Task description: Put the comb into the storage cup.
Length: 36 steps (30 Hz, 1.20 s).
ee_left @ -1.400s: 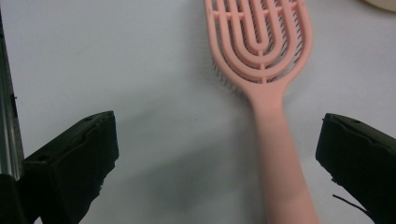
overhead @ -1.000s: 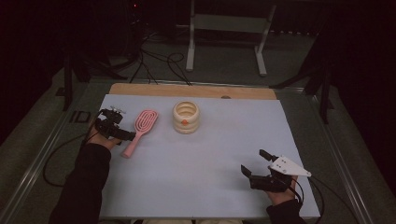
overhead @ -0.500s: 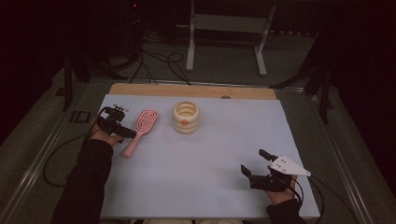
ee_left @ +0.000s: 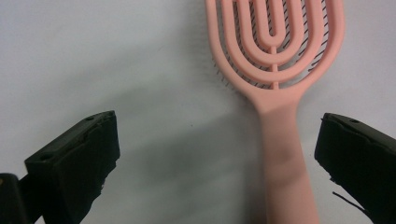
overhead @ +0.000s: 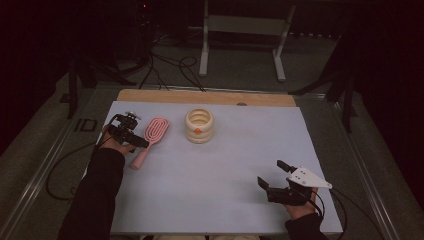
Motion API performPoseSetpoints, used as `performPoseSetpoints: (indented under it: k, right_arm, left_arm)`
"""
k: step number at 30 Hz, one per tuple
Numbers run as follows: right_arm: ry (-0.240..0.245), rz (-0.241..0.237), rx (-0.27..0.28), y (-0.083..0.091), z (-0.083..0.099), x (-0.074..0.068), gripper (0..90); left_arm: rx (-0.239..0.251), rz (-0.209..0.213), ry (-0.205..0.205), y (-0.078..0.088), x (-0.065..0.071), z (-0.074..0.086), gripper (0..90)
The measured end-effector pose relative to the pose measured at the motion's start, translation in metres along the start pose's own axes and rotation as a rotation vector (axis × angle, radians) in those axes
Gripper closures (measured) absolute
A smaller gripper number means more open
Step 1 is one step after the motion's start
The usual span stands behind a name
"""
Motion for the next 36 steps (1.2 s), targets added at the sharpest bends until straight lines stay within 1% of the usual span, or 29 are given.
performPoseSetpoints:
  k: [14, 23, 25, 31, 36]
  right_arm:
    - [0.000, 0.002, -0.003, 0.000, 0.000, 0.000, 9.3]
    - [0.000, 0.002, -0.001, 0.000, 0.000, 0.001, 9.3]
    - [-0.002, 0.001, 0.000, 0.000, 0.001, 0.001, 9.3]
    - [-0.004, 0.000, -0.001, 0.000, 0.001, 0.002, 9.3]
    - [-0.002, 0.001, -0.001, 0.000, 0.001, 0.002, 9.3]
  left_arm:
    - [-0.041, 0.008, 0.006, -0.009, 0.005, -0.004, 2.3]
    - [-0.074, 0.013, -0.008, -0.014, 0.012, -0.011, 3.1]
    - [-0.073, 0.014, -0.004, -0.014, 0.013, -0.011, 3.5]
    - [-0.092, 0.017, 0.005, -0.019, 0.015, -0.011, 4.3]
    - [-0.109, 0.028, 0.014, -0.021, 0.016, -0.011, 5.9]
Point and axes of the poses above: each handheld gripper's, and its own axes: y roughly backward along the jaws, z roughly out of its underside, x roughly to its right, the point moved 3 cm from there along -y, roughly forward along the jaws, and after that the axes turned 1 degree about x, right-handed, at the moved point
